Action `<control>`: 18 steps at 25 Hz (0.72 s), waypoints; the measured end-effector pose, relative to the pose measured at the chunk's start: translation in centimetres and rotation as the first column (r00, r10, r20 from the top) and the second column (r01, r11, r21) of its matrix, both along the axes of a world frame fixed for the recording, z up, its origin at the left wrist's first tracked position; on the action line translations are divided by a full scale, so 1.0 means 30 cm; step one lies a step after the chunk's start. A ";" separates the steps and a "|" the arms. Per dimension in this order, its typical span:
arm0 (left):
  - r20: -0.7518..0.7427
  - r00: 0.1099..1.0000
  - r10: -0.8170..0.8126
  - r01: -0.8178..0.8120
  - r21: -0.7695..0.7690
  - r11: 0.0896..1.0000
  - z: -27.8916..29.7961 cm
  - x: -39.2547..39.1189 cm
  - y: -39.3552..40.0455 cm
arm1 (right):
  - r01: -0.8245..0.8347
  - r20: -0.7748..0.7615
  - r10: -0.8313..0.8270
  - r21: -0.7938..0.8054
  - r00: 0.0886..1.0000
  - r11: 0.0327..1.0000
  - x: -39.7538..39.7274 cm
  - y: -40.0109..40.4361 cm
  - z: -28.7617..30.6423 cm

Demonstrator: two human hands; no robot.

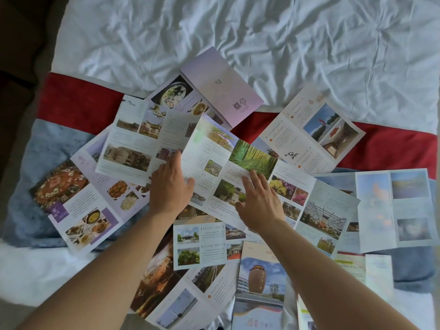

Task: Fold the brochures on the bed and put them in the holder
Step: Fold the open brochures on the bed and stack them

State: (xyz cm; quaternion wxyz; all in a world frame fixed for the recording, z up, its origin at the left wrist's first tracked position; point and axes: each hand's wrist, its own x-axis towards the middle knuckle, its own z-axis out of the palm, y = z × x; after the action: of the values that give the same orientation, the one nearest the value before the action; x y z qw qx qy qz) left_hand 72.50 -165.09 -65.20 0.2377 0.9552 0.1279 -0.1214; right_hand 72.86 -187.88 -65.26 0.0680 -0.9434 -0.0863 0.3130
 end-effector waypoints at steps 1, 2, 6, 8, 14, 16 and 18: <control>0.037 0.999 -0.029 0.030 -0.025 0.999 0.014 0.004 -0.017 | 0.010 -0.010 -0.010 0.009 1.000 1.000 0.006 -0.010 0.007; 0.078 0.995 -0.059 0.063 -0.049 0.997 0.027 0.006 -0.036 | 0.017 -0.022 -0.016 0.023 1.000 1.000 0.011 -0.021 0.014; 0.204 0.966 -0.158 0.180 -0.094 0.979 0.075 0.004 -0.136 | 0.130 0.005 -0.130 0.019 0.991 0.991 0.019 -0.074 0.035; 0.209 0.959 -0.192 0.214 -0.090 0.973 0.089 -0.011 -0.189 | 0.296 0.050 -0.294 -0.024 0.954 0.955 0.020 -0.111 0.042; 0.146 0.955 -0.259 0.274 -0.092 0.957 0.104 -0.080 -0.333 | 0.447 -0.066 -0.443 0.068 0.894 0.892 -0.007 -0.238 0.045; 0.109 0.956 -0.272 0.284 -0.109 0.953 0.102 -0.102 -0.368 | 0.452 -0.093 -0.444 0.098 0.891 0.886 -0.017 -0.256 0.042; 0.035 0.955 -0.294 0.296 -0.124 0.947 0.093 -0.110 -0.386 | 0.446 -0.098 -0.437 0.111 0.894 0.888 -0.024 -0.263 0.035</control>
State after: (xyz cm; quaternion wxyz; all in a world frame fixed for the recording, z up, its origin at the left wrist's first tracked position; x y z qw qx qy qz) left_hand 69.20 -176.67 -62.43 0.2784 0.9474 -0.0263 -0.1559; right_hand 72.14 -195.78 -64.21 0.2018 -0.9201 0.1128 0.3162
